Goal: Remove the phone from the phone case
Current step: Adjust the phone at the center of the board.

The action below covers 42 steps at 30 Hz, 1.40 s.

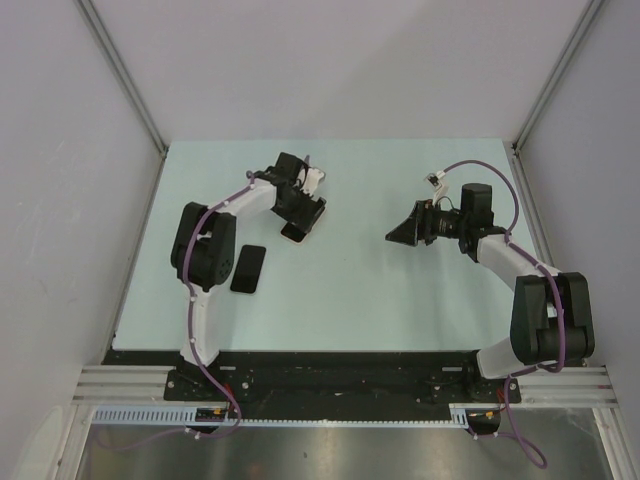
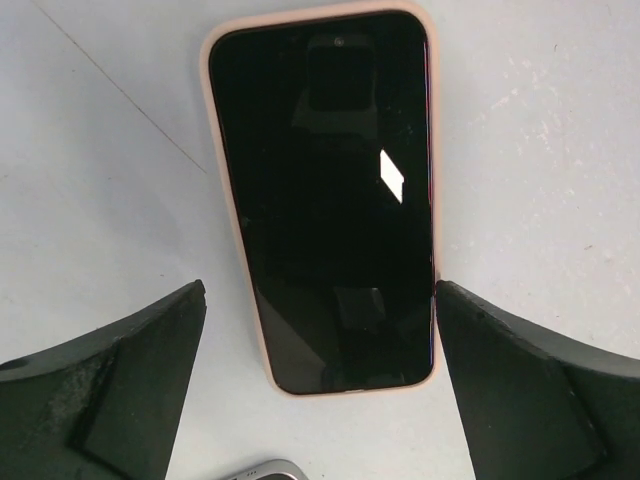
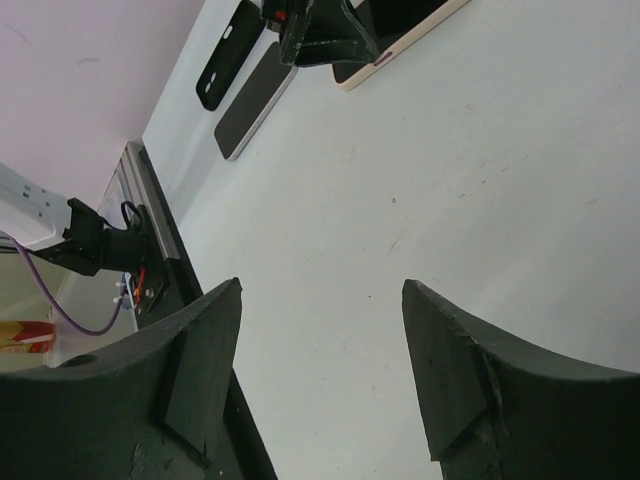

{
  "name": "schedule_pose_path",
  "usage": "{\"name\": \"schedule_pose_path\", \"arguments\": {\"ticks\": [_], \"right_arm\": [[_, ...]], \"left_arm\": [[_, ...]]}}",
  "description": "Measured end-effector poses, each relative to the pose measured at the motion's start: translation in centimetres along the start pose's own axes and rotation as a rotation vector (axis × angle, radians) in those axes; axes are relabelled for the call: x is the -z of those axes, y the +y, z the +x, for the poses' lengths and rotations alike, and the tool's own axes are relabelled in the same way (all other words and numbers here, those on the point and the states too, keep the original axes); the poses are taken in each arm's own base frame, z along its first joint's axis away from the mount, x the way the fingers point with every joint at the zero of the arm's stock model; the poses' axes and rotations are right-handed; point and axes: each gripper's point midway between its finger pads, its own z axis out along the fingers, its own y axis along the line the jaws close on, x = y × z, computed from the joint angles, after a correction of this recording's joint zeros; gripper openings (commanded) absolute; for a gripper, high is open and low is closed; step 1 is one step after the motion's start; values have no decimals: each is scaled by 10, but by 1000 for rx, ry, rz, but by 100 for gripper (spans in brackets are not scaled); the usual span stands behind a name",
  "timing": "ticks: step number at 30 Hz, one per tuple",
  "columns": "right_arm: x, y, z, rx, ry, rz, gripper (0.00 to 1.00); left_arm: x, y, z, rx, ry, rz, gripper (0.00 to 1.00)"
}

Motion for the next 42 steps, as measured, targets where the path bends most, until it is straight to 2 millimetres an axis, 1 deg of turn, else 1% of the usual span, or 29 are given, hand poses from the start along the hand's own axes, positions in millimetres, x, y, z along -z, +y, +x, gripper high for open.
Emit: {"name": "schedule_pose_path", "arguments": {"ticks": [5,13,15,23,28,32,35,37,42], "right_arm": [[0,2,0,4,0,-6,70],[0,3,0,5,1,-12,70],[0,3,0,5,1,-12,70],[0,3,0,5,2,-12,70],[0,3,0,5,1,-12,70],[0,3,0,6,1,-12,71],[1,3,-1,6,-1,-12,71],[3,3,-2,7,-6,-11,71],[7,3,-5,7,-16,-13,74]], "left_arm": [[-6,-2,4,0,13,6,100],[-8,-6,5,-3,14,16,100],[-11,-10,13,0,31,27,100],[2,-29,31,0,50,83,100],[9,-51,37,7,62,156,100],[11,-74,35,-18,67,208,100],[13,-101,30,-55,68,261,100],[13,-117,22,-80,59,291,100],[16,-145,0,-126,15,352,100]]}}
